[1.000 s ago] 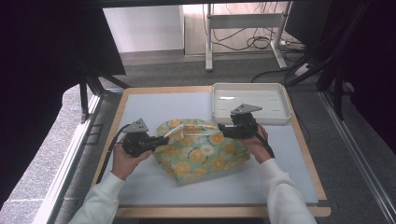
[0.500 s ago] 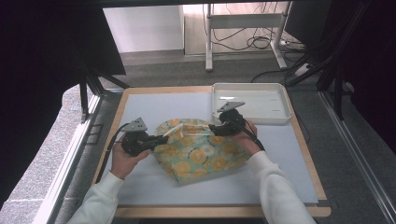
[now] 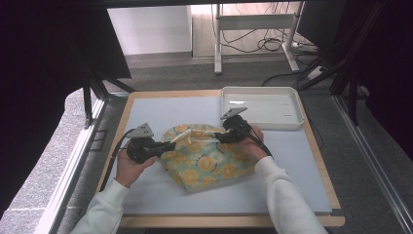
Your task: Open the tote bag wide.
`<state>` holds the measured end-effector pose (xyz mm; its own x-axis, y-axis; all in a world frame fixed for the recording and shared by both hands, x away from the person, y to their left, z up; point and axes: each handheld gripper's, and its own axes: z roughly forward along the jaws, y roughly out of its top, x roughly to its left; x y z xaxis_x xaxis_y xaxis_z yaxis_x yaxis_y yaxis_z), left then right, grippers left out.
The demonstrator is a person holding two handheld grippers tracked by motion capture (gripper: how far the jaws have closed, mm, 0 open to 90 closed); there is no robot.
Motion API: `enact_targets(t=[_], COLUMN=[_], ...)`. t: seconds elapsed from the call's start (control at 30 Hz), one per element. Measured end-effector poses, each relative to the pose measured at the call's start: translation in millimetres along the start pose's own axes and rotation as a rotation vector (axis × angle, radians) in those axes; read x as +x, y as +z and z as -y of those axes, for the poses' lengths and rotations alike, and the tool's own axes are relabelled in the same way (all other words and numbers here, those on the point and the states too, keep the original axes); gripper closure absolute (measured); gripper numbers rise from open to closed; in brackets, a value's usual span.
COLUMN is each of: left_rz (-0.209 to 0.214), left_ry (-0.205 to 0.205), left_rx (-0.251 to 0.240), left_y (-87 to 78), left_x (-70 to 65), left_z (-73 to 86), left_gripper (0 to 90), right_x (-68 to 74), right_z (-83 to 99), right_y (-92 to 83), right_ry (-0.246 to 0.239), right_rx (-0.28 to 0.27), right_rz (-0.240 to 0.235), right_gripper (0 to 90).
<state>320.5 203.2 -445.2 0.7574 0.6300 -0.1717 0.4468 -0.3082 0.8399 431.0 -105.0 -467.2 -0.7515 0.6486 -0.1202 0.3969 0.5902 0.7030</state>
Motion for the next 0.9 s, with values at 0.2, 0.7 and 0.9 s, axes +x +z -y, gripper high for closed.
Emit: enact_targets(t=[0.2, 0.7, 0.9], left_rz=[0.002, 0.0, 0.0], left_ry=[-0.002, -0.012, -0.014], left_rx=[-0.005, -0.002, 0.009], left_y=[-1.6, -2.5, -0.5], left_x=[0.4, 3.7, 4.1], left_z=[-0.1, 3.6, 5.1], left_gripper=[90.0, 90.0, 90.0], right_x=[0.9, -16.5, -21.5], right_z=[0.7, 6.4, 6.4], right_y=[6.5, 11.5, -4.5], right_ry=[-0.014, 0.063, 0.103], right_rx=[0.016, -0.007, -0.065], right_rz=[0.022, 0.017, -0.013], right_gripper=[40.2, 79.3, 88.0])
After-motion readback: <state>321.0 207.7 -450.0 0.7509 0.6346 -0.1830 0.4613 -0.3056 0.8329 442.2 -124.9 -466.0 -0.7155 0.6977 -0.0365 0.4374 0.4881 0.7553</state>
